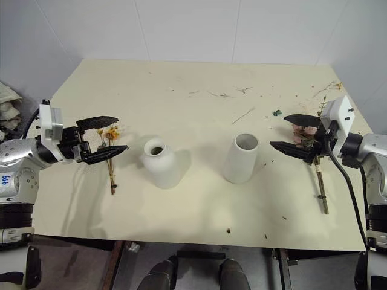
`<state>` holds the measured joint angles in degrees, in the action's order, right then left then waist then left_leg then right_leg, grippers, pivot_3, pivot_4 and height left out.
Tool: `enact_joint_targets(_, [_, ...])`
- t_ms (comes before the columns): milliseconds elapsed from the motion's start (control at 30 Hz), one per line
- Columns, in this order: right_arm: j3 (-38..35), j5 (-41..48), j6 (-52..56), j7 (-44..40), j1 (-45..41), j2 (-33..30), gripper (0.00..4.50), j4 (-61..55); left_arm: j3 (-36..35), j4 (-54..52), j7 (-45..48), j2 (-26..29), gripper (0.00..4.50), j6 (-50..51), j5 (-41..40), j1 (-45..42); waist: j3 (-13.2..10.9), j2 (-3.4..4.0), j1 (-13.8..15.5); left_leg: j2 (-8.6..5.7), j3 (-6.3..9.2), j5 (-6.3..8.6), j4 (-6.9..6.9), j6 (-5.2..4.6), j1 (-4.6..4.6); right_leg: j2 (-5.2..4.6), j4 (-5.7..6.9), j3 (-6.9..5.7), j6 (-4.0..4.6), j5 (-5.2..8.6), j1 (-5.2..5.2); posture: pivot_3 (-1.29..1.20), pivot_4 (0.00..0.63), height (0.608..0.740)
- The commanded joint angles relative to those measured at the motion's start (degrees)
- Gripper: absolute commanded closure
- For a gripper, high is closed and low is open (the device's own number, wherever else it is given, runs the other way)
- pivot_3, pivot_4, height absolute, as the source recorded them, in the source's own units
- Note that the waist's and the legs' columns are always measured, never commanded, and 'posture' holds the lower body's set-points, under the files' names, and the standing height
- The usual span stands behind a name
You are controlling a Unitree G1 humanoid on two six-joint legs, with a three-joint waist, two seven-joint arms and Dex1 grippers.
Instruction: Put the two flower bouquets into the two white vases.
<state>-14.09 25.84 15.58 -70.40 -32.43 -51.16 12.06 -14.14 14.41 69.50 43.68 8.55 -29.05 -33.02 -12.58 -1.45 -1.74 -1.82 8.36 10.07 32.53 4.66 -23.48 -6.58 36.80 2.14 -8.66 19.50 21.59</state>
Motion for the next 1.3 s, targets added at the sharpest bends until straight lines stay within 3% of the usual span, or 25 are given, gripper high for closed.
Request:
enact_joint_targets(33, [-1.1, 0.1, 1.3, -0.1, -0.9, -2.6, 0.0, 0.6, -0.7, -2.2, 0.2, 0.6, 0.01, -0.3, -0.9, -1.3, 0.0, 0.0, 0.0, 0.0, 0.0, 0.0, 0.0, 0.0, 0.0, 0.0, 0.0, 0.0, 0.0, 0.0, 0.0, 0.0, 0.15, 0.74])
enact_joint_targets(233, [0.9, -4.5, 10.2, 2.4, 0.6, -9.5, 0.0, 4.4, 0.2, -4.0, 0.8, -0.3, 0.01, 0.6, -1.7, -2.2, 0.0, 0.0, 0.1, -0.01, -0.02, 0.03, 0.01, -0.02, -0.02, -0.01, -0.05, 0.01, 0.0, 0.0, 0.0, 0.0, 0.15, 0.74])
enact_joint_targets(433, [9.8, -11.7, 27.7, 6.5, -7.4, -14.8, 0.0, 13.2, 0.0, -10.6, 1.3, 0.4, 0.01, 4.6, -4.6, -1.2, 0.0, 0.02, -0.3, 0.04, -0.18, 0.09, 0.08, -0.03, -0.04, -0.01, -0.13, 0.07, 0.02, -0.01, 0.03, 0.0, 0.15, 0.74])
enact_joint_targets(633, [18.8, -17.9, 35.8, 7.2, -16.9, -12.2, 0.0, 23.8, -2.0, -18.4, -1.3, 1.0, 0.01, 8.3, -7.7, -0.1, 0.0, 0.02, -0.4, 0.13, -0.43, 0.27, 0.1, -0.06, -0.04, 0.02, -0.31, 0.22, 0.03, -0.02, 0.05, 0.0, 0.15, 0.74])
enact_joint_targets(1033, [28.9, -29.0, 31.3, 7.6, -27.8, -3.8, 0.0, 43.8, -4.6, -29.0, -8.1, 1.6, 0.01, 16.1, -14.5, -0.1, 0.0, 0.03, -0.4, 0.17, -0.94, 0.66, 0.53, -0.19, -0.13, 0.05, -0.45, 0.59, -0.17, 0.04, 0.07, 0.0, 0.15, 0.74])
enact_joint_targets(1300, [28.2, -31.2, 28.6, 6.1, -30.1, -2.7, 2.62, 48.6, -4.8, -30.0, -8.8, 2.1, 0.0, 17.0, -15.2, 1.2, 0.0, 0.02, -0.3, 0.18, -1.03, 0.69, 0.62, -0.2, -0.09, 0.08, -0.44, 0.7, -0.24, 0.0, 0.03, 0.0, 0.15, 0.74])
